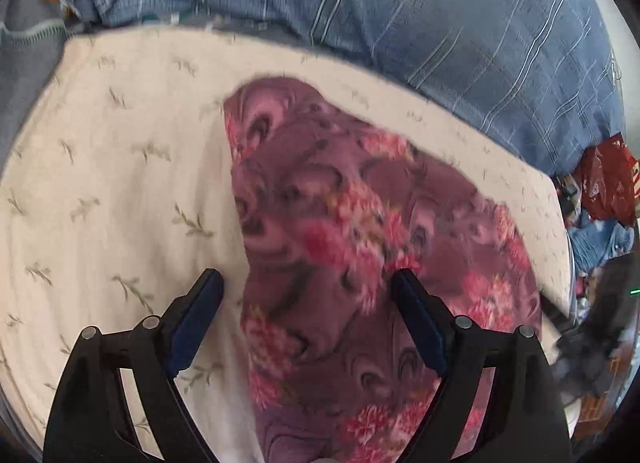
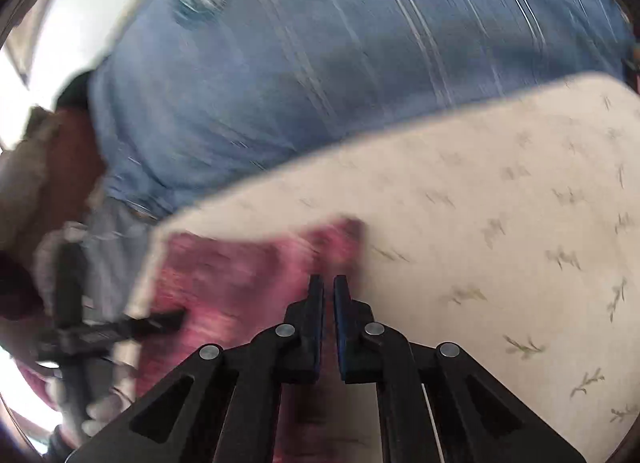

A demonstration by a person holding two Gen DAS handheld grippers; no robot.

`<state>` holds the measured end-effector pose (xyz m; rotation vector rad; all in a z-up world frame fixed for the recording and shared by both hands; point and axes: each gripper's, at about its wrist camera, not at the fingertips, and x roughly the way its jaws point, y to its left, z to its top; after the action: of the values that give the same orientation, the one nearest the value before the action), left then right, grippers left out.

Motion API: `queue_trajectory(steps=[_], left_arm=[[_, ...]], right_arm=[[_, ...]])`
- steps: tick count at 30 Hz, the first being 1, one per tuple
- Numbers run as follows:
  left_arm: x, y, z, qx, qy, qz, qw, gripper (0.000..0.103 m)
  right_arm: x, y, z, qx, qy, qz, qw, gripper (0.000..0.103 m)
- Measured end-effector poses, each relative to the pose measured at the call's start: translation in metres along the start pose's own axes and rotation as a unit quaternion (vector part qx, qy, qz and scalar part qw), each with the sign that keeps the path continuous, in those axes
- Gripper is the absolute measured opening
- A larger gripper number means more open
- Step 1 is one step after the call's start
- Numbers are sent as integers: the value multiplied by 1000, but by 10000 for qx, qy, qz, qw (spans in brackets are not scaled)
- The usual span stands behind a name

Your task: Fold small clothes

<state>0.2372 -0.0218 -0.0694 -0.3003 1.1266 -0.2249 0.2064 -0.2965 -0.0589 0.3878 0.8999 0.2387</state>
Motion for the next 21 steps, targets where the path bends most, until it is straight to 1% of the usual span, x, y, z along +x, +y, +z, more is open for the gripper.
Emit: queue_trajectory(steps=[1, 2, 4, 6, 7, 8, 9, 10, 11, 12, 13, 14, 15, 16, 17, 18, 19, 20, 21], left_arm=[[-3, -1, 1, 10, 19, -69, 10000, 87], [-6, 1, 0, -6, 17, -169, 9999, 87], [-12, 4, 1, -50, 12, -240, 9997, 87], [-16, 9, -1, -135, 26, -300, 9995, 87], [-16, 10, -2, -187, 46, -356, 9992, 87], [-17, 11, -3, -224, 54, -402, 9989, 87], [-16, 12, -4, -232, 63, -409, 9989, 87], [-16, 12, -6, -227, 76, -393, 9989, 87], [-18, 11, -8, -212, 73, -391, 9990, 87], [-19, 8, -7, -186, 48, -402, 9990, 87], [-25, 6, -7, -141, -27, -395, 9991, 87], [-28, 4, -7, -80, -121, -337, 9993, 87], [-30, 2, -6, -30, -198, -246, 9995, 87], [-29, 0, -4, 26, -263, -83, 9996, 87], [-25, -3, -2, 103, -300, 137, 9994, 87], [-19, -6, 1, 196, -325, 398, 9985, 87], [-12, -7, 3, 241, -295, 580, 9976, 87], [-5, -6, 3, 234, -193, 623, 9976, 87], [-3, -4, 2, 135, -144, 521, 9984, 87]], right_arm=[[7, -7, -4, 77, 215, -88, 9997, 5], [7, -12, -6, 169, 224, 33, 9996, 10], [-6, -17, -8, 495, -4, 436, 9978, 11], [-17, -19, -5, 749, -248, 907, 9927, 14], [-20, -17, -3, 804, -331, 1071, 9904, 21], [-20, -11, 1, 821, -361, 1174, 9890, 36], [-16, -4, 5, 764, -299, 1197, 9894, 46], [-11, 3, 8, 677, -185, 1165, 9907, 54], [-4, 11, 9, 515, -35, 1085, 9928, 47], [6, 24, 7, 220, 96, 879, 9958, 35], [9, 30, 6, 35, 120, 816, 9966, 7], [8, 37, 6, -131, 60, 845, 9963, 7], [0, 39, 6, -164, -191, 918, 9955, 6], [-7, 37, 6, -92, -381, 1009, 9941, 5], [-9, 30, 7, 55, -501, 1004, 9937, 5], [-5, 25, 7, 123, -483, 877, 9949, 5], [5, 19, 7, 139, -333, 676, 9971, 5], [15, 11, 6, 140, -144, 487, 9986, 5], [21, 7, 2, 147, -20, 443, 9989, 5]])
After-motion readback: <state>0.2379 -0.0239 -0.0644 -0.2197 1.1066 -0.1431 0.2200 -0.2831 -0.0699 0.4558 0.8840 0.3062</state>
